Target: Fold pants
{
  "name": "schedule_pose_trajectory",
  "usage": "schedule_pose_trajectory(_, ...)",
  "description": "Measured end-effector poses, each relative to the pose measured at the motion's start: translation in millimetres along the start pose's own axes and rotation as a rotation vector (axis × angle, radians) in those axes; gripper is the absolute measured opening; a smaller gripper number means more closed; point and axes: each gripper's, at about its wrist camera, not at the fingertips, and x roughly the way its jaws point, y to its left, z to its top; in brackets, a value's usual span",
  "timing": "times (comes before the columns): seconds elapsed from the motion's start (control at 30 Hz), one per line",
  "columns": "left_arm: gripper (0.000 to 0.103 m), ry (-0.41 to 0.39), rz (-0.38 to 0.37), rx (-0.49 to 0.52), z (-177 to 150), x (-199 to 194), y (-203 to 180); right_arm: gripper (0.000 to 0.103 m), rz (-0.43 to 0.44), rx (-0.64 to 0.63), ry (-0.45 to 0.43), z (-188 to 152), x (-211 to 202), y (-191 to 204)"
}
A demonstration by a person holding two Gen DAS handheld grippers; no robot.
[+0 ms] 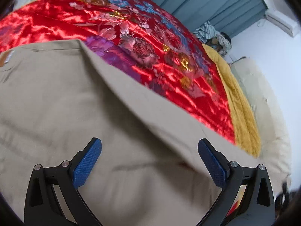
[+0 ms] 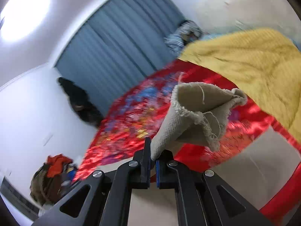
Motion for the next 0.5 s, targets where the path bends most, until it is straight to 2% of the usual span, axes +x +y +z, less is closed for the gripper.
schedule_pose_trajectory(0.17, 0.1, 0.017, -0.02, -0.102, 16.9, 9.4, 13.9, 0.003, 0.071, -0.06, -0.02, 0.1, -62.3, 10.9)
schedule_pose_trajectory(0.2, 0.096, 0.008, -0.038, -0.115, 17.8, 6.3, 17.2, 0.003, 0.074, -0.076, -0.007, 0.2, -70.4, 9.1)
schedule_pose_trajectory(0.27, 0.058, 0.004, -0.064, -0.15, 18.8, -0.7, 22.7, 0.003, 0.069, -0.111, 0.035, -2.2, -78.6, 1.7)
schedule_pose_trajectory(0.3, 0.016, 0.023, -0.058, -0.17, 20.1, 0.3, 25.8, 0.003, 0.043, -0.134, 0.065, -4.4, -77.1, -4.9)
schedule_pose_trajectory(0.33, 0.001, 0.041, -0.006, -0.19, 22.6, 2.5, 29.3, 0.003, 0.015, -0.139, 0.106, -4.8, -71.7, -16.5)
schedule_pose_trajectory(0.37, 0.001, 0.042, 0.002, -0.209, 22.4, 0.1, 30.1, 0.003, -0.016, -0.128, 0.152, -3.1, -62.0, -30.9)
schedule_pose_trajectory(0.43, 0.001, -0.007, -0.025, -0.217, 22.0, -19.8, 20.7, 0.003, -0.096, -0.113, 0.222, 4.1, -31.2, -58.3)
schedule_pose_trajectory(0.5, 0.001, -0.088, -0.078, -0.174, 19.6, -52.7, 1.3, 0.003, -0.144, -0.151, 0.231, 21.7, -7.9, -71.4)
